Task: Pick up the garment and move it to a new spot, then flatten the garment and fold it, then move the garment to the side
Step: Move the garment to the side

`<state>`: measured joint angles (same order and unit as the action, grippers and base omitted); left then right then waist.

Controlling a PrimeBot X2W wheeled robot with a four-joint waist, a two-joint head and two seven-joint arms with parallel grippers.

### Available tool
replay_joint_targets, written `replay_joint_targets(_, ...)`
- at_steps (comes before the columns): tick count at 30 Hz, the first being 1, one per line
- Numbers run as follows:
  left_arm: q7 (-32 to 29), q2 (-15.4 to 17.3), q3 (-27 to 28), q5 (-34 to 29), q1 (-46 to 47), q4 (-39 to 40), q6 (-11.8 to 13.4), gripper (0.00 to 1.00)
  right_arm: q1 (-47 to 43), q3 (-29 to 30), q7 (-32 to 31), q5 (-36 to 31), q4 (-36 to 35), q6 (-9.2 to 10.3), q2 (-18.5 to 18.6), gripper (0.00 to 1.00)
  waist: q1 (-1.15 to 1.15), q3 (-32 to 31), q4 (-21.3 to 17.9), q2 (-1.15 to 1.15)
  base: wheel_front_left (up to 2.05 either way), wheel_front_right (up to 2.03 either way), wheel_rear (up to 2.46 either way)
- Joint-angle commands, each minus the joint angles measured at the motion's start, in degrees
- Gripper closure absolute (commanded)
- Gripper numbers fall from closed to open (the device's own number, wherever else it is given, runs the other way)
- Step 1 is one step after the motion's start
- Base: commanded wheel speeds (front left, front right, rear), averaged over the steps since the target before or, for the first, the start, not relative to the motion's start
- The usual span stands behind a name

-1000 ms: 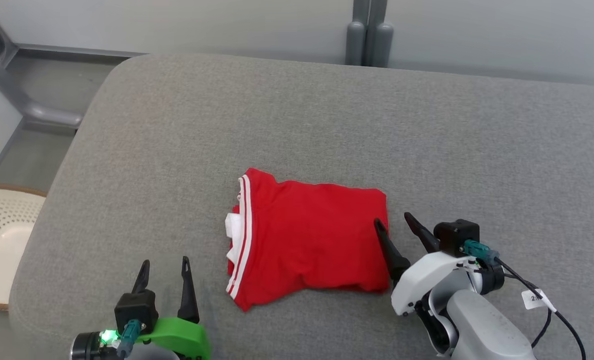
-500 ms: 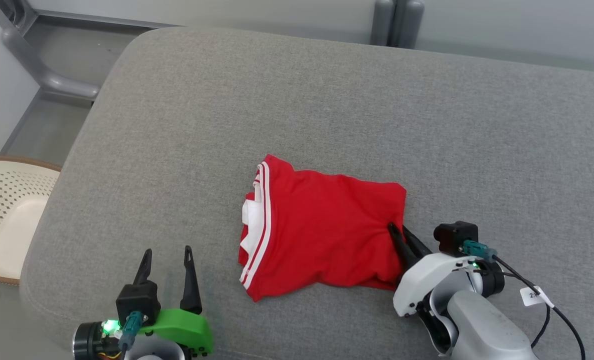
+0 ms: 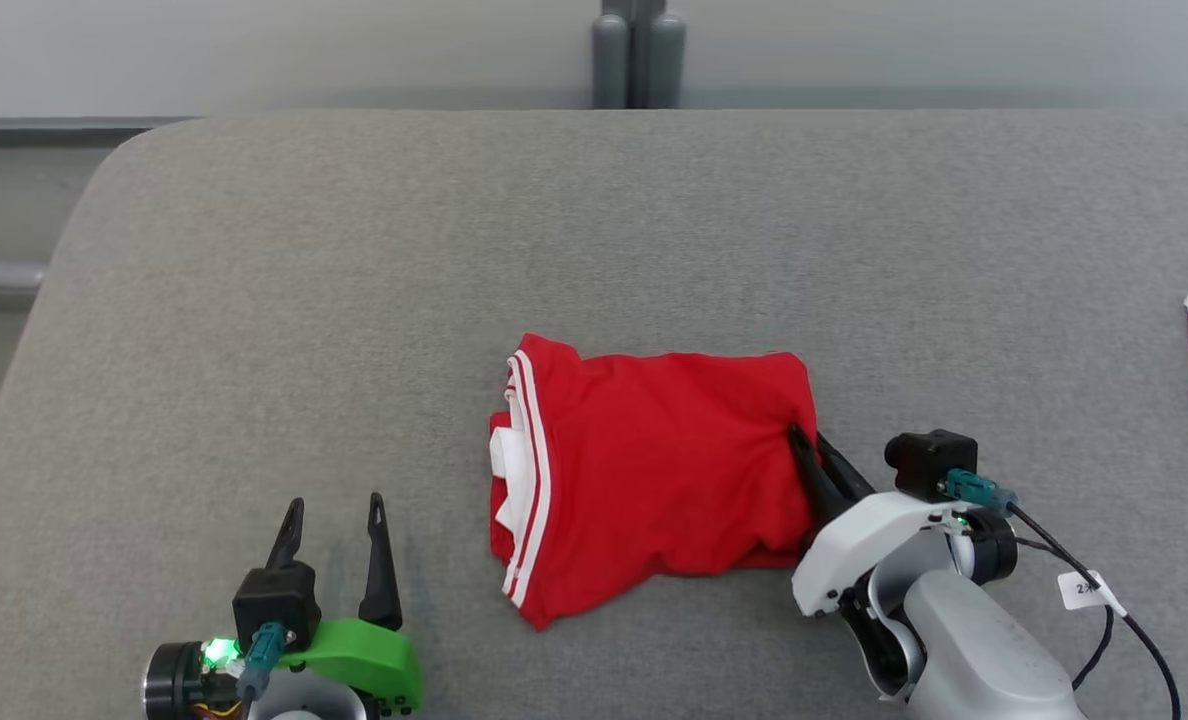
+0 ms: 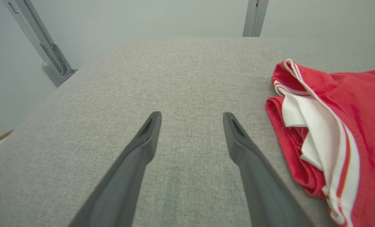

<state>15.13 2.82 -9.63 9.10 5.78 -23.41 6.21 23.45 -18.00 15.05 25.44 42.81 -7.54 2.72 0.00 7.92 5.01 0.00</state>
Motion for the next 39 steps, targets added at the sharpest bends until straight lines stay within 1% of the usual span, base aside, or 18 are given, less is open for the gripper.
replay_joint_targets(1, 0.0, 0.2, 0.4, -0.9, 0.6, -0.2, -0.4, 0.00, -1.4, -0.4, 0.1, 0.8, -0.4, 0.11, 0.3, 1.00, 0.00, -1.5, -10.3, 0.00, 0.00, 0.00, 0.00)
replay_joint_targets(4, 0.0, 0.2, 0.3, -1.0, 0.8, -0.4, -1.0, 0.00, -2.0, -0.7, 0.1, 0.6, -0.3, 0.11, 0.4, 1.00, 0.00, -2.3, -15.3, 0.00, 0.00, 0.00, 0.00)
replay_joint_targets(10, 0.0, 0.2, -0.3, -0.6, 0.1, -0.9, -1.2, 0.00, -3.2, -0.8, 0.1, 0.9, -0.5, 0.11, 0.3, 1.00, 0.00, -3.8, -23.8, 0.00, 0.00, 0.00, 0.00)
replay_joint_targets(21, 0.0, 0.2, -0.8, -1.1, -0.5, -0.2, -1.5, 0.00, -3.5, -1.9, 0.1, 1.2, -1.7, 0.10, 0.3, 1.00, 0.00, -3.1, -34.8, 0.00, 0.00, 0.00, 0.00)
replay_joint_targets(29, 0.0, 0.3, -2.3, -2.9, 3.1, -1.7, -3.2, 0.00, -4.2, 1.0, 0.1, 1.3, -4.4, 0.09, 0.2, 1.00, 0.00, -0.1, -36.2, 0.00, 0.00, 0.00, 0.00)
replay_joint_targets(33, 0.0, 0.3, -2.7, -3.4, 4.0, -1.6, -3.3, 0.00, -3.3, 1.3, 0.1, 0.5, -5.3, 0.10, 0.2, 1.00, 0.00, 1.1, -36.1, 0.00, 0.00, 0.00, 0.00)
replay_joint_targets(36, 0.0, 0.3, -2.2, -3.8, 3.3, -1.1, -2.9, 0.00, -1.4, 0.7, 0.1, -0.5, -5.1, 0.09, 0.2, 1.00, 0.00, 2.1, -35.8, 0.00, 0.00, 0.00, 0.00)
replay_joint_targets(39, 0.0, 0.3, -2.2, -4.5, 4.1, -0.7, -3.2, 0.00, 1.1, 1.8, 0.1, -2.2, -5.0, 0.10, 0.2, 1.00, 0.00, 3.8, -33.9, 0.00, 0.00, 0.00, 0.00)
